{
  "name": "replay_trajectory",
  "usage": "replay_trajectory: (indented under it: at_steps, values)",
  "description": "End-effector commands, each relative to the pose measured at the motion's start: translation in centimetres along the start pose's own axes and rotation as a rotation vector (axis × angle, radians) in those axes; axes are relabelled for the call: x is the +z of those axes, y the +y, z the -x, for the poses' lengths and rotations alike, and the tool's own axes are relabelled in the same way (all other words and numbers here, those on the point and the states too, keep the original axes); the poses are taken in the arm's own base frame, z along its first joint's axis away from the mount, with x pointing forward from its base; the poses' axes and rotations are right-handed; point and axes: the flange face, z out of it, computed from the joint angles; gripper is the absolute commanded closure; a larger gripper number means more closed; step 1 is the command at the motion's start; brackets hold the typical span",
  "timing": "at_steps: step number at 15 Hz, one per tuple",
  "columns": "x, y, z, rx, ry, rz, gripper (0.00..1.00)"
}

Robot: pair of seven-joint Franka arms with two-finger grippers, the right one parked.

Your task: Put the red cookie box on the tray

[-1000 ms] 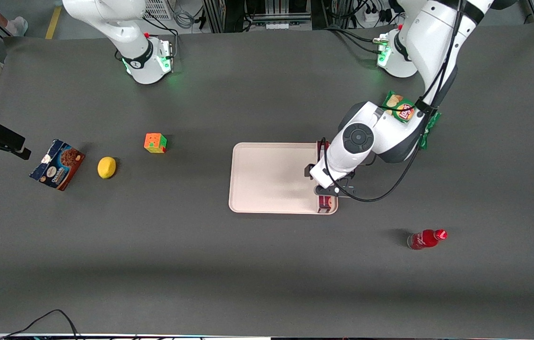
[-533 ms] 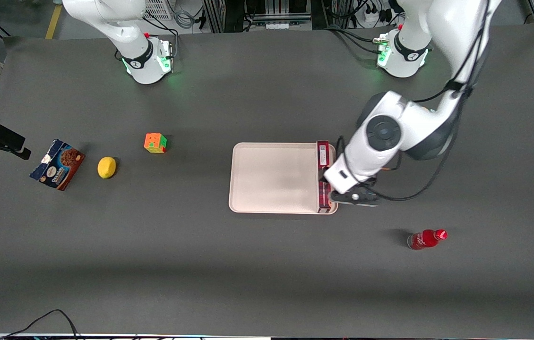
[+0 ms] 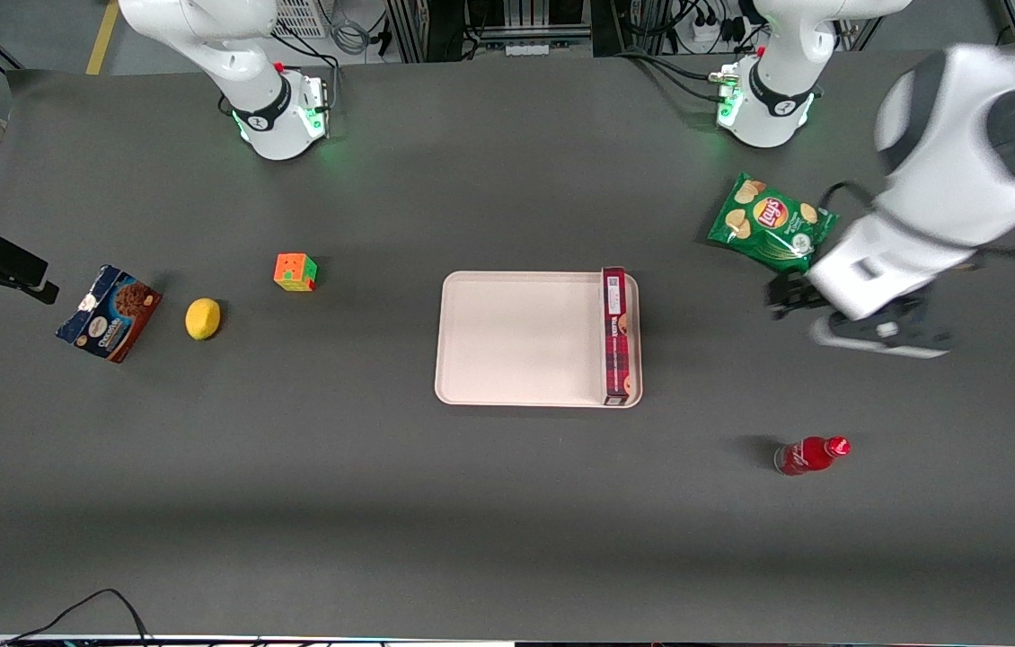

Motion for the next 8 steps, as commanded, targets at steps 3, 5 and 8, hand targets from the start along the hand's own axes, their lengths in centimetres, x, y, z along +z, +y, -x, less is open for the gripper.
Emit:
replay_trajectory:
  at_steps: [3, 5, 8]
  values:
    - [-7.5, -6.3, 4.7, 0.006, -0.058, 0.001, 0.00]
    - [-8.0, -7.7, 5.3, 0.024, -0.055, -0.002, 0.00]
    - [-8.2, -7.8, 5.7, 0.024, -0.064, -0.001, 0.00]
